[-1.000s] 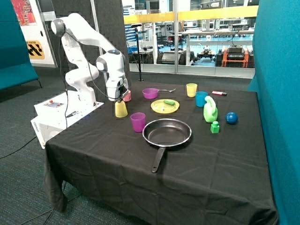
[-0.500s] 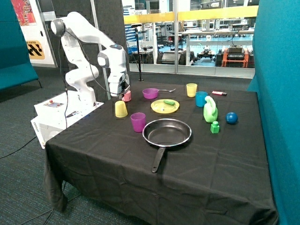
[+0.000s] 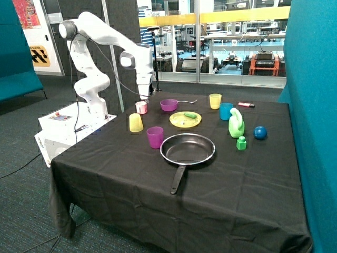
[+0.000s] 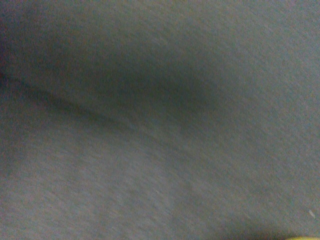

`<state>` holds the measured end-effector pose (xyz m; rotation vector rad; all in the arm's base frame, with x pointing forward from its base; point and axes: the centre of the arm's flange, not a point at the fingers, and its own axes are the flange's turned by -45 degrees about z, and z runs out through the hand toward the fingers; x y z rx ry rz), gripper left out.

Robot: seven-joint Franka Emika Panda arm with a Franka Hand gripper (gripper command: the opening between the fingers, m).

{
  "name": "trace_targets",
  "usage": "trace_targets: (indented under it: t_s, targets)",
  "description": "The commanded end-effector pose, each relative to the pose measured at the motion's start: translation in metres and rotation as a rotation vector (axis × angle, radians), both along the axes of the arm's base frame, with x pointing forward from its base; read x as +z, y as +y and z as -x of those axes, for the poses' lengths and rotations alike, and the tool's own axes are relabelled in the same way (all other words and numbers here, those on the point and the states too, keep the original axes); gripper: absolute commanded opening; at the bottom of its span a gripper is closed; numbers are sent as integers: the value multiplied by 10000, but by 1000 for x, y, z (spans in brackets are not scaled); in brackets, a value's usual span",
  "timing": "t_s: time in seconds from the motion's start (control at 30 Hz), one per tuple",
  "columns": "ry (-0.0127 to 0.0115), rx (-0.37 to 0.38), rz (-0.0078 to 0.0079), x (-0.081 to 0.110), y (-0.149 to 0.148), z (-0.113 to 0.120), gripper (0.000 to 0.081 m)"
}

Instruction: Roll the dices in the bowl

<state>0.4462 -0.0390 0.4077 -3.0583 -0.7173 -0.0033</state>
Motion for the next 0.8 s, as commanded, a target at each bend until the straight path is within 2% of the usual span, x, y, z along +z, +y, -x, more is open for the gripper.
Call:
trace_targets:
  t_s: [0.0,0.23,0.37,0.47,0.77]
  targets:
    - [19,1342,9,15,58,-15,0]
    - [19,1980,9,19,85,-14,0]
    - [19,2639,10,19,111,-11,0]
    - [18,2661,10,19,118,-10,0]
    - [18,3383,11,20,149,-6,0]
